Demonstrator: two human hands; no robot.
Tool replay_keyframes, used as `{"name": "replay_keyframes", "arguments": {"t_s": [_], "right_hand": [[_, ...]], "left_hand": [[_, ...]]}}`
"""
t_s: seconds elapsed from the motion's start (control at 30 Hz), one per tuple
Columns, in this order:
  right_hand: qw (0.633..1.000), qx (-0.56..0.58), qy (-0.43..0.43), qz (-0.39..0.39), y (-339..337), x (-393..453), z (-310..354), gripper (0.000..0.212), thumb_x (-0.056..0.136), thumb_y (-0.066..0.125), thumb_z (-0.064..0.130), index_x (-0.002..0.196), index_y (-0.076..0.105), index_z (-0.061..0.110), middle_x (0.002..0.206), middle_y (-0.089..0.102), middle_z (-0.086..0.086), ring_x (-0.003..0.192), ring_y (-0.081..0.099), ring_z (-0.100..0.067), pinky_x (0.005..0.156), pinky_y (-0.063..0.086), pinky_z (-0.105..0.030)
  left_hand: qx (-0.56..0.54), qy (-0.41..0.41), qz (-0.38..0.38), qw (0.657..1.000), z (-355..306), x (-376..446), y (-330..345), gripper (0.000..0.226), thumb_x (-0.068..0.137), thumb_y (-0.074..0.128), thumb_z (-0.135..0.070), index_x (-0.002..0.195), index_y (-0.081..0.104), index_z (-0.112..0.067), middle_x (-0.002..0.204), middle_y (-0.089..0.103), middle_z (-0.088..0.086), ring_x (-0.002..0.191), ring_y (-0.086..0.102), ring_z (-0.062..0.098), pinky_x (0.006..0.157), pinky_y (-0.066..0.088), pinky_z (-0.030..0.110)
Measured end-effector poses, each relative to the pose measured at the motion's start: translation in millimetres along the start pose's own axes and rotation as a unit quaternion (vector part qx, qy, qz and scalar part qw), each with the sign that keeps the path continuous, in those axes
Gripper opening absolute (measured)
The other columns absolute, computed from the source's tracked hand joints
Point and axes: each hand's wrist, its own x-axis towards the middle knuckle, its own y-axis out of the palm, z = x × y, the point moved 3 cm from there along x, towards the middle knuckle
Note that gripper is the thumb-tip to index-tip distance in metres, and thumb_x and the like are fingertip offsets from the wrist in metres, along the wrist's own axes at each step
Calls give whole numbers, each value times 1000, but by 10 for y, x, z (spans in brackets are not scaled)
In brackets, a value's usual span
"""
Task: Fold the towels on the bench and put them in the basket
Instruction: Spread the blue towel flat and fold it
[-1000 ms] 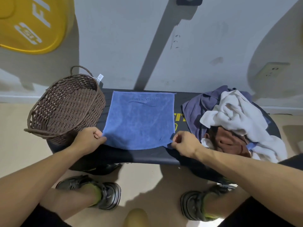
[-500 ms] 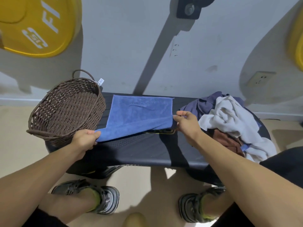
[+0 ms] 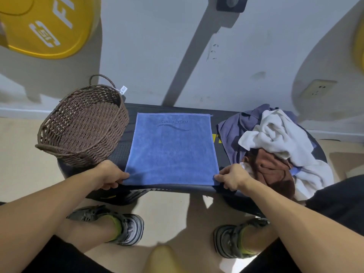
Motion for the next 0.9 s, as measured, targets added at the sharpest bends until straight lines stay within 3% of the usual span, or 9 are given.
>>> {"name": "replay_keyframes", "arguments": {"t_s": [0.13,0.27,0.37,0.47,0.6,0.67,0.73,0.83,0.9], "right_hand": [[998,-62,11,24,0,-23,-29,30,90,69,32,69,67,11,52,48,-4,46,40,-20,43,36,-24],[996,-83,-2,34,42,-75,32,43,88,69,46,77,68,5,60,50,-4,48,42,-19,44,35,-24],[991,-115,10,71,60,-94,26,49,83,74,46,59,50,12,57,41,-5,43,35,-19,48,33,-25],[987,-140,39,64,40,-87,17,49,85,72,46,59,48,13,47,40,-3,38,37,-20,47,35,-23],[975,-193,65,95,5,-101,115,48,86,72,45,55,53,13,38,44,-1,37,40,-20,45,35,-22],[962,-249,64,90,-66,-83,248,44,86,71,46,60,56,13,41,52,0,36,47,-18,45,37,-23],[962,-269,28,42,-175,9,447,37,87,69,40,65,57,12,50,58,0,40,52,-15,44,40,-22],[966,-238,-79,-69,-337,241,832,23,90,59,23,77,63,5,72,63,-9,67,61,-27,56,47,-31],[960,-227,-122,-113,-416,444,1062,20,91,50,16,84,65,3,81,64,-12,78,60,-33,59,41,-30]], "left_hand": [[111,15,-32,993,4,19,-9,29,90,69,-21,68,65,-3,50,52,10,42,42,21,45,32,23],[101,55,-68,991,-7,89,25,30,94,63,-21,68,58,-6,52,57,11,46,51,23,45,35,23],[86,68,-52,993,8,110,15,30,95,61,-22,69,55,-9,49,59,11,47,52,23,44,35,23],[149,36,-26,988,49,83,0,32,96,61,-26,70,60,-7,41,57,7,33,45,17,41,35,22],[223,-23,38,974,-16,14,31,33,95,60,-31,89,67,0,67,73,7,47,62,19,48,48,24],[281,-21,23,959,-188,-9,-50,36,93,60,-36,86,64,-1,71,73,6,49,65,21,51,53,27],[314,46,-39,948,-469,28,-155,32,91,59,-32,81,63,-2,68,71,9,51,64,25,54,54,31],[301,206,-139,921,-920,170,-222,16,91,51,-16,89,61,-5,92,70,16,83,64,34,74,52,38],[272,290,-147,906,-1190,304,-204,14,94,47,-13,92,59,-9,95,67,11,90,61,35,79,50,39]]}}
